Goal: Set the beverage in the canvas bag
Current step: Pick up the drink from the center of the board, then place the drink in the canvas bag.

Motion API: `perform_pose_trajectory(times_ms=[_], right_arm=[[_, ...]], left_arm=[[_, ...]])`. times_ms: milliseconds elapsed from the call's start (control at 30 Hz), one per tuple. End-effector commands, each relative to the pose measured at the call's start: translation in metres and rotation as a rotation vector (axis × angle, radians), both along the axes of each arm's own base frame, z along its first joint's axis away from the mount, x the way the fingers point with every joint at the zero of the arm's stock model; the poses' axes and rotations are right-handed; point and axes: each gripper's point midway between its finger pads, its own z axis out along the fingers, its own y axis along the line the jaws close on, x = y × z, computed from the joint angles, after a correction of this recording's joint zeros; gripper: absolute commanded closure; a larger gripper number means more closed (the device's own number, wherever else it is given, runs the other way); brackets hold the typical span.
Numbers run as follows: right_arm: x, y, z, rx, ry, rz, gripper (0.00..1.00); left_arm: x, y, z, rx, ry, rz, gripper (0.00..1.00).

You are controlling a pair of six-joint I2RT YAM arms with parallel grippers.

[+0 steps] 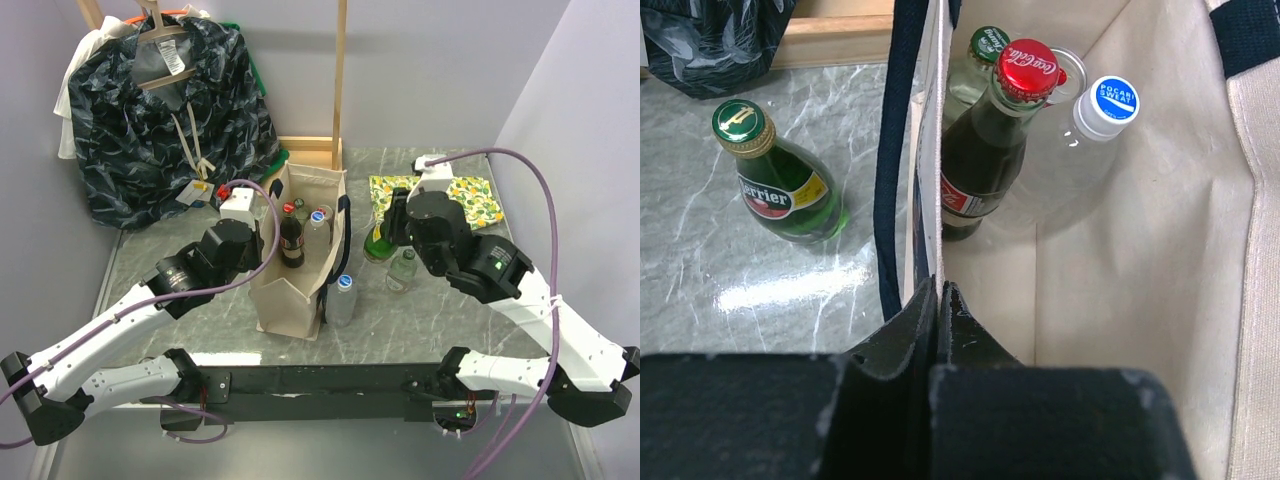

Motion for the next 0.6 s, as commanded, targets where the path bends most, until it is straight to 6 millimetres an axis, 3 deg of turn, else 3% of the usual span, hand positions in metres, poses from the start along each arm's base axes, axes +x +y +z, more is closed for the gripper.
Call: perform_pose_trajectory(times_ms=[0,300,567], right_arm=[[0.011,0.0,0.092,0.195,-0.224,-0.031,1.0],[0.01,0.006,0.136,0.237,-0.299,0.021,1.0],[0.017,0.025,0.162,0.243,-0.337,0.084,1.0]], left_arm=[[0.004,-0.004,0.01,-0.042,-0.038,0.0,0.99],[0.004,-0.007,0.008,-0.045,-0.035,-0.006,0.99],[0.003,-0.006,0.009,-0.054,-0.037,-0.005,0.99]])
